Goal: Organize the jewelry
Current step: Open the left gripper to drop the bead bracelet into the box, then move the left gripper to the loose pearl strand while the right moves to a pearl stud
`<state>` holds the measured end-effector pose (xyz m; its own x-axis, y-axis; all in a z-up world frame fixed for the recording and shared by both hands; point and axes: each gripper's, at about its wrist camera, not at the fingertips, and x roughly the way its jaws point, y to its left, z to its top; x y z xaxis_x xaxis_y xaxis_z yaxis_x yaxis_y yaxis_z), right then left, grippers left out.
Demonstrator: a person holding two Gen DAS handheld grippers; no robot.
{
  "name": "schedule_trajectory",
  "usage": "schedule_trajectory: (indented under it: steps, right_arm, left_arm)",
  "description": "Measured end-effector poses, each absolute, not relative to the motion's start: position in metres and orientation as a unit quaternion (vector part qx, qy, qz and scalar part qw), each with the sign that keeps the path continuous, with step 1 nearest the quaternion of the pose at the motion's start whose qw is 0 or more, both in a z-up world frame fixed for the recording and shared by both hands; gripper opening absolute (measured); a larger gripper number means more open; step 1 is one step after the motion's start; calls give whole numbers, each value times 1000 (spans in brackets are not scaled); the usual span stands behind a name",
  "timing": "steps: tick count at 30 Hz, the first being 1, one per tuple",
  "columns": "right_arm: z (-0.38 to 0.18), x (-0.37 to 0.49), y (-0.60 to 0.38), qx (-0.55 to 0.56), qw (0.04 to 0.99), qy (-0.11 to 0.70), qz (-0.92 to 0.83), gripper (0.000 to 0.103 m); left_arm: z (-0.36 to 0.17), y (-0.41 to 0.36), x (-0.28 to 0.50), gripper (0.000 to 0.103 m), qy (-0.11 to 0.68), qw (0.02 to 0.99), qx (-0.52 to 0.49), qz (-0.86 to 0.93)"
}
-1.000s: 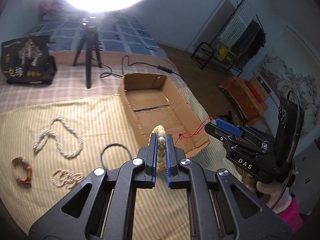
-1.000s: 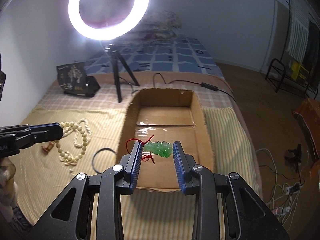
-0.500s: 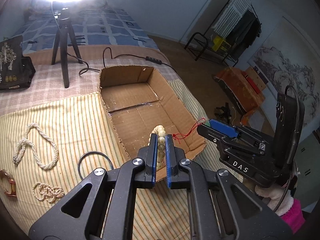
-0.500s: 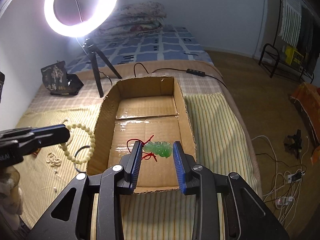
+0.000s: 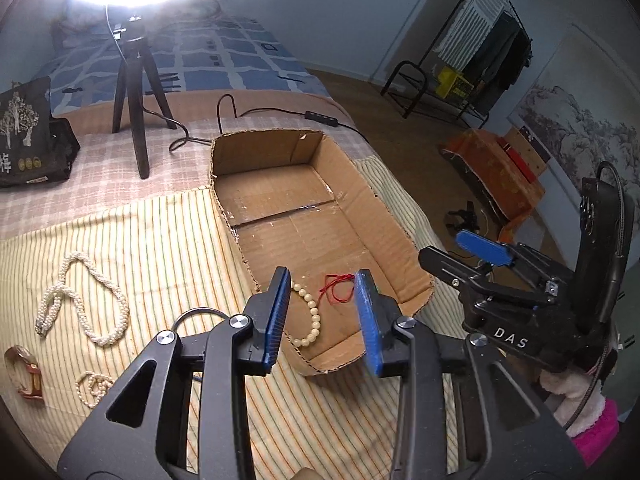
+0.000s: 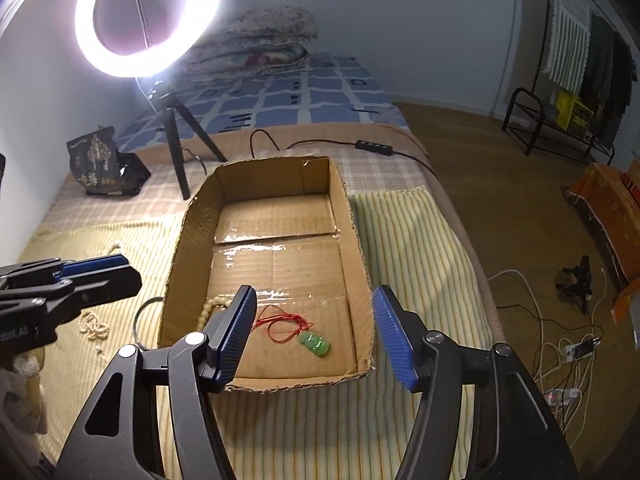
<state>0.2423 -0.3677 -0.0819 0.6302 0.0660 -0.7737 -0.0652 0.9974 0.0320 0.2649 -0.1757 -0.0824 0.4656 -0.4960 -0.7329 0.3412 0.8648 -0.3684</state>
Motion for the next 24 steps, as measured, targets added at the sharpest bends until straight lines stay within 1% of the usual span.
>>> schedule_trajectory:
  steps: [3, 13, 24]
  right_arm:
    - [-81, 242, -369, 0, 904, 427, 31, 64]
    - [-69, 236, -367, 4, 910, 413, 33, 64]
    - [-45, 208, -337, -9, 919, 385, 80, 64]
  left_arm:
    - [-80, -173, 263, 33, 452, 855, -81, -243]
    - [-64, -148, 251, 33, 434, 871, -68, -221]
    - [-29, -79, 224, 33, 419, 890, -74, -164]
